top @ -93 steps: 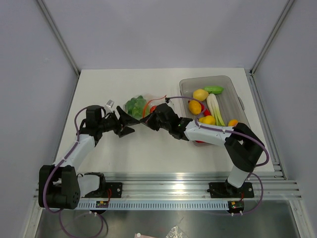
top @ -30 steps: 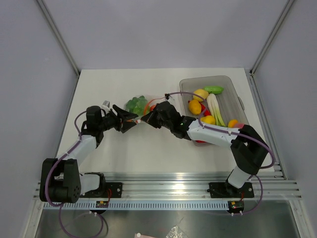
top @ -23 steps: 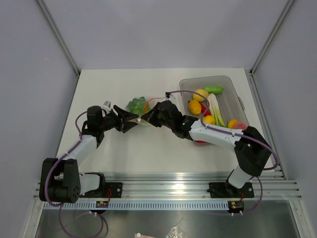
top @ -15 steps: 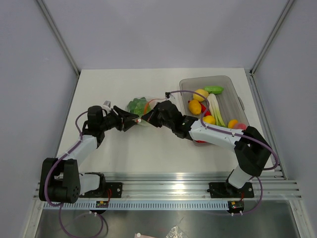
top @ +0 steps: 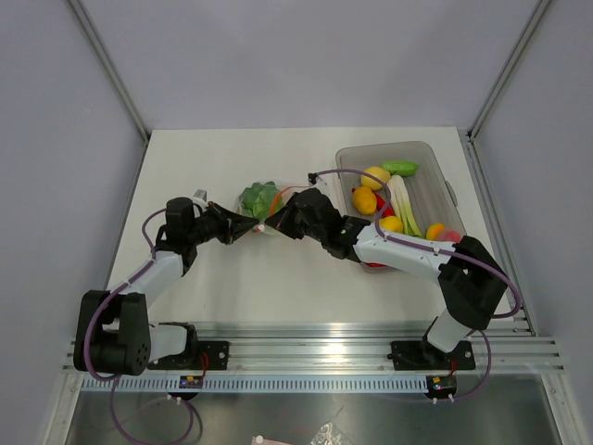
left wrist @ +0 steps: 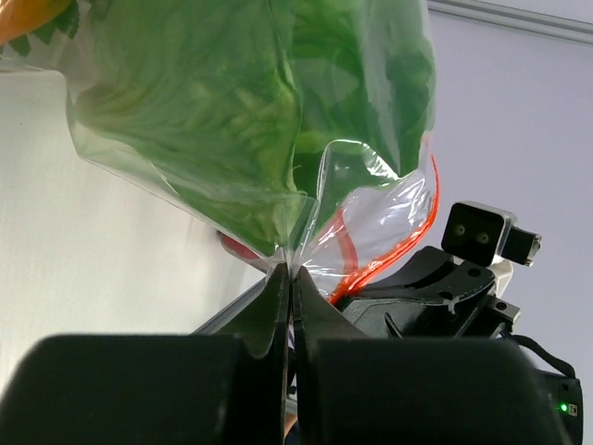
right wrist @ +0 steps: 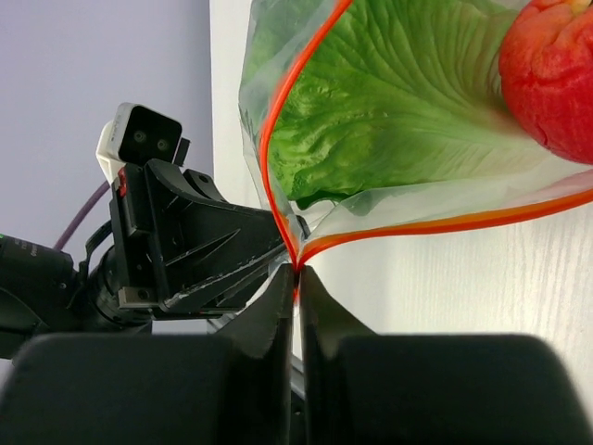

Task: Place the food in the zip-top bag and seal the zipper
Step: Zip the zipper food storage bag at the center of the board.

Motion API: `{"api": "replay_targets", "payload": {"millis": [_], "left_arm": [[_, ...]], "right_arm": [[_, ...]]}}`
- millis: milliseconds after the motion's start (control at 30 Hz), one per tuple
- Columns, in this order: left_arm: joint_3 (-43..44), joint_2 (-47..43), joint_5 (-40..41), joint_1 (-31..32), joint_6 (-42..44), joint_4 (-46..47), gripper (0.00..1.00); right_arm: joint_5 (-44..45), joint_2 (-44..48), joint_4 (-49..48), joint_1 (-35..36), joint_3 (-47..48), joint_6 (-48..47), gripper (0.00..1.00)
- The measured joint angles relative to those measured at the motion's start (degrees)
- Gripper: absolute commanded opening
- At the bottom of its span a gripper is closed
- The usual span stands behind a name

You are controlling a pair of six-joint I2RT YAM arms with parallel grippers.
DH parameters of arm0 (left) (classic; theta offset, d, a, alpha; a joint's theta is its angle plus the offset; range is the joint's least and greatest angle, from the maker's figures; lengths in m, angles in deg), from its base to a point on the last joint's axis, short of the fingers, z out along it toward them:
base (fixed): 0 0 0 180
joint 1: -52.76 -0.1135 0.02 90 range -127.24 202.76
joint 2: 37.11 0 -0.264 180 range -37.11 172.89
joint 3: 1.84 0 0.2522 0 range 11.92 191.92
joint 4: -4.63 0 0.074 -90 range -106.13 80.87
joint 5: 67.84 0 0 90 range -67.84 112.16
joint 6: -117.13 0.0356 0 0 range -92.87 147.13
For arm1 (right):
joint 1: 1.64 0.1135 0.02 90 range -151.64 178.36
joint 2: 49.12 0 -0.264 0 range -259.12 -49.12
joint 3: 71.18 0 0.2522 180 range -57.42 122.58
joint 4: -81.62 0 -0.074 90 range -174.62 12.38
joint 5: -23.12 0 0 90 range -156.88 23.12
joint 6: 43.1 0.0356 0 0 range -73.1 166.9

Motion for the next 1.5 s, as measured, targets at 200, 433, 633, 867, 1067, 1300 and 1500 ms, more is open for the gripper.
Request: {"api": "replay_targets", "payload": {"millis": [200, 433, 633, 867, 1067, 1300, 1500], "left_arm": [[0.0, 0.0, 1.0, 0.2, 0.2, -0.3, 0.00], [-2.0, 0.0, 1.3, 0.8, 0.2, 1.2, 0.00], [-2.9, 0.2, 1.3, 1.2, 0.2, 2.8, 0.00], [-2.9, 0.2, 1.3, 1.2, 0.2, 3.2, 0.00], [-2.9, 0.3, 1.3, 1.2, 0.2, 3.2, 0.00], [-2.9, 0.3, 1.3, 1.2, 0.2, 3.2, 0.00], [-2.9, 0.3, 1.2, 1.2, 0.2, 3.2, 0.00]], "right_arm": [[-0.9, 1.3, 0.7, 0.0, -1.0, 0.2, 0.59], [-4.3, 4.3, -0.3, 0.0, -5.3, 5.4, 0.53], [-8.0, 2.2, -2.4, 0.0, -5.6, 7.1, 0.41], [-10.2, -2.0, -2.8, 0.0, -4.0, 7.2, 0.34], [-10.4, -2.4, -2.9, -0.1, -3.5, 7.2, 0.36], [-10.4, -2.5, -3.0, -0.1, -3.1, 7.2, 0.37], [-10.4, -2.5, -3.4, -0.1, -2.7, 6.8, 0.22]]}}
